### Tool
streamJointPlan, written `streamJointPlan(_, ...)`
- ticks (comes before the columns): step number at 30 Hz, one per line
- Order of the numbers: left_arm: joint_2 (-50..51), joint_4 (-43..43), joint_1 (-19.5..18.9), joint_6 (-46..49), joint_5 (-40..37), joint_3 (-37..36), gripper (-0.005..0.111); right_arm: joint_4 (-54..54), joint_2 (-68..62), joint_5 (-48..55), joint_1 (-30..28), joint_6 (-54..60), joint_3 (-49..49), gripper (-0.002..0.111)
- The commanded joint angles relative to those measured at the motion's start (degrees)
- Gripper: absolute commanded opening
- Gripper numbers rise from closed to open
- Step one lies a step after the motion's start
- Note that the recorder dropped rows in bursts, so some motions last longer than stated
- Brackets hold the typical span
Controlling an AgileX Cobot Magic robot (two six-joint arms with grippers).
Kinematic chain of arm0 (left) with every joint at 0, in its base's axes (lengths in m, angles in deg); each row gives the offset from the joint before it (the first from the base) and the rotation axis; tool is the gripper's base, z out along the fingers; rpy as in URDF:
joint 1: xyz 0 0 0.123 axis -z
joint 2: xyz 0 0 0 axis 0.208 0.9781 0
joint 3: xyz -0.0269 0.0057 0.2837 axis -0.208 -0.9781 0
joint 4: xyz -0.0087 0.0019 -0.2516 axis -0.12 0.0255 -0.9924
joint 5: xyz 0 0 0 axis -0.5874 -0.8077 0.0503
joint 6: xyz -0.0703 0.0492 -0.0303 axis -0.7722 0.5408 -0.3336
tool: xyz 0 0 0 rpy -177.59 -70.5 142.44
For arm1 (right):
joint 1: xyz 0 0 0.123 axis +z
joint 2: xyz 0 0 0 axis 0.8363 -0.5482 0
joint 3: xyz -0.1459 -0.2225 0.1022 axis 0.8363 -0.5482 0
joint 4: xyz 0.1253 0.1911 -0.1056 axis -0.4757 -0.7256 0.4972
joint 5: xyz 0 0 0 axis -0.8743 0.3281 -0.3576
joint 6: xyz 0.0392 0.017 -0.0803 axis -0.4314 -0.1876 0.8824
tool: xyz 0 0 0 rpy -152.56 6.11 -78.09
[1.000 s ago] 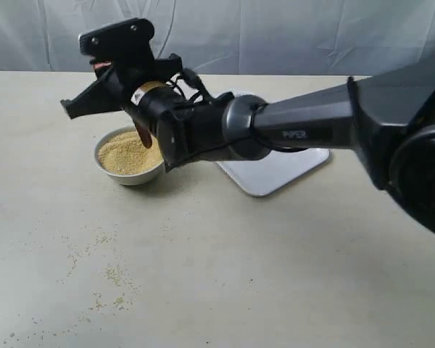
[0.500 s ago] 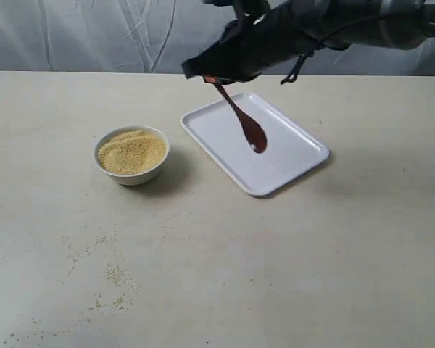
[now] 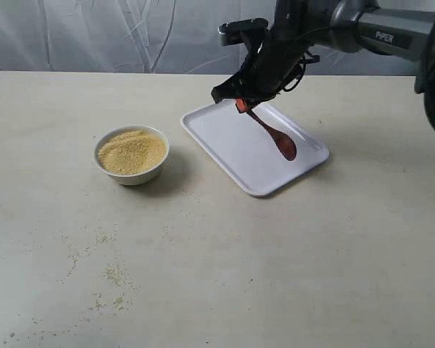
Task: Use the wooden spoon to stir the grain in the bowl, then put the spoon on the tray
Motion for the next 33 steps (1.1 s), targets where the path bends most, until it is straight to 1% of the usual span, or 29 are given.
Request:
streamJointPlan(1, -0.3, -0.2, 0.0, -0.1, 0.3, -0.2, 0.0, 1.4, -3.2, -2.5, 1.1, -1.0, 1.8, 0.016)
streamJointPlan(2, -0.3, -0.2, 0.0, -0.1, 0.3, -0.2, 0.0, 1.5, -3.9, -3.1, 1.3, -1.4, 1.9, 0.025)
streamJointPlan(3, -0.3, -0.2, 0.0, -0.1, 0.3, -0.2, 0.0, 2.8, -4.4, -3.6, 1.3, -2.2, 1.9, 0.037)
streamJointPlan(5, -0.3, -0.2, 0.0, -0.1, 0.3, -0.2, 0.0, 4.7, -4.4, -3.8, 1.3, -3.6, 1.9, 0.048)
streamJointPlan(7, -0.3, -0.2, 0.0, -0.1, 0.3, -0.2, 0.0, 6.3, -4.0, -3.0, 1.3, -5.8, 1.9, 0.053)
streamJointPlan(11, -0.3, -0.2, 0.0, -0.1, 0.3, -0.2, 0.0, 7.8, -1.5, 2.2, 0.5, -7.8, 1.9, 0.053)
streamJointPlan(12, -0.3, -0.2, 0.0, -0.1, 0.3, -0.2, 0.0, 7.3, 0.3, 7.5, 0.0, -7.9, 1.9, 0.052)
streamJointPlan(13, -0.3, -0.2, 0.0, -0.1, 0.3, -0.2, 0.0, 7.2, 2.6, 11.6, -0.6, -7.9, 0.6, 0.041)
streamJointPlan(14, -0.3, -0.2, 0.0, -0.1, 0.3, -0.2, 0.0, 7.4, 4.1, 12.3, -1.1, -7.9, -1.0, 0.032)
streamJointPlan(15, -0.3, -0.2, 0.0, -0.1, 0.3, -0.2, 0.0, 6.8, 7.1, 11.9, -2.0, -8.0, -5.9, 0.014)
streamJointPlan(16, -0.3, -0.2, 0.0, -0.1, 0.3, -0.2, 0.0, 6.8, 9.4, 11.3, -2.8, -8.7, -8.9, 0.001)
streamJointPlan(18, -0.3, -0.2, 0.0, -0.1, 0.3, -0.2, 0.0, 6.8, 15.8, 8.4, -5.2, -8.9, -19.4, 0.0)
streamJointPlan(20, -0.3, -0.2, 0.0, -0.1, 0.3, -0.2, 0.0, 4.5, 23.8, 4.9, -9.1, -8.9, -29.6, 0.0)
streamJointPlan(22, -0.3, -0.2, 0.0, -0.1, 0.3, -0.2, 0.0, 3.9, 36.5, 1.9, -15.6, -8.9, -42.9, 0.0)
streamJointPlan(25, -0.3, -0.2, 0.0, -0.1, 0.3, -0.2, 0.0, 5.2, 47.2, -0.5, -20.1, -8.9, -51.8, 0.0)
streamJointPlan(29, -0.3, -0.2, 0.0, -0.1, 0.3, -0.2, 0.0, 6.5, 64.0, -6.0, -23.4, -8.9, -63.0, 0.0)
streamJointPlan(30, -0.3, -0.2, 0.0, -0.1, 0.3, -0.2, 0.0, 7.8, 71.5, -8.0, -23.7, -8.9, -68.1, 0.0)
streamJointPlan(32, -0.3, -0.2, 0.0, -0.1, 0.3, -0.2, 0.0, 9.2, 82.0, -9.5, -23.7, -8.9, -73.7, 0.0)
streamJointPlan(33, -0.3, -0.2, 0.0, -0.1, 0.3, -0.2, 0.0, 9.3, 85.2, -9.9, -23.7, -8.9, -74.9, 0.0)
